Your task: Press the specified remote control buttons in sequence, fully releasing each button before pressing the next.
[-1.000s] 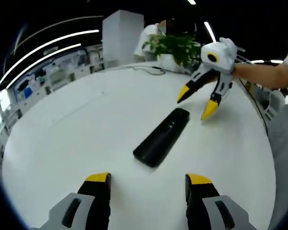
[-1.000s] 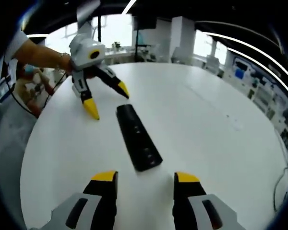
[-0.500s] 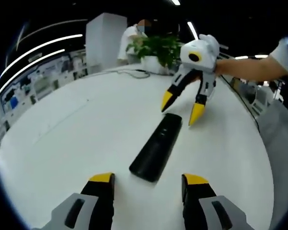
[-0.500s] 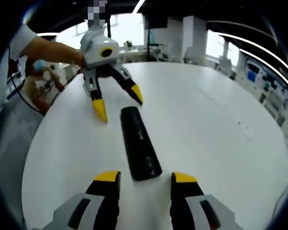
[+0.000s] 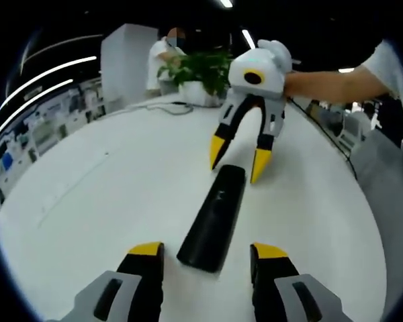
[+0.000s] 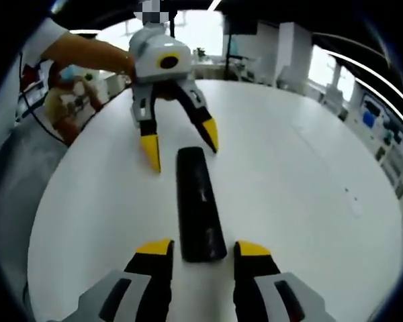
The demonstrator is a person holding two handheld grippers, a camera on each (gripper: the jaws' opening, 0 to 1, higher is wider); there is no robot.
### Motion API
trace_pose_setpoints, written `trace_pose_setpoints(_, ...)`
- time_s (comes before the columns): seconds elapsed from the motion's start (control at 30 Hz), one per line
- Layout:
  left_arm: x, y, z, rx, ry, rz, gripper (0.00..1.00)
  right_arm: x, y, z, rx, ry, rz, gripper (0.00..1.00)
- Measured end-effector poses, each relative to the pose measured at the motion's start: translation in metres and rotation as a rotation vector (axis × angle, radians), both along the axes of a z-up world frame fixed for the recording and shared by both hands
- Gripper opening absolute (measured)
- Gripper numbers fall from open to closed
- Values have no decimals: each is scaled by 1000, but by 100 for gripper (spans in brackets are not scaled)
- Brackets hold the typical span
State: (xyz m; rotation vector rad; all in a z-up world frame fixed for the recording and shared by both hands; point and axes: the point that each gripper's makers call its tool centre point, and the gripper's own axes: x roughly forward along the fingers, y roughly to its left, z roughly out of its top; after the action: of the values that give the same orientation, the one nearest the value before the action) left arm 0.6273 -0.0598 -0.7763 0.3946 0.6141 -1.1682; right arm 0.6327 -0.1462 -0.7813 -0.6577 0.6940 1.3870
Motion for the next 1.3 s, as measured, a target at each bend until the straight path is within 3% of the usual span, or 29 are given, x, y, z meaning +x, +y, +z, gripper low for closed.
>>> trace_pose_setpoints(0.4, -6, -8, -1, 38, -11, -71, 48, -3, 3, -3, -38, -12, 60, 27)
trace_pose_setpoints(0.87, -3, -11, 2, 72, -17, -139, 26, 3, 4, -4, -53, -15, 82, 21)
trace_pose_setpoints(1.07, 0, -10, 2, 103, 0, -166, 25, 3, 3, -4, -57, -15, 87, 21)
trace_pose_setpoints(1.3, 1, -8, 1, 127, -21, -178, 24, 3, 3, -4, -75, -29, 79, 20)
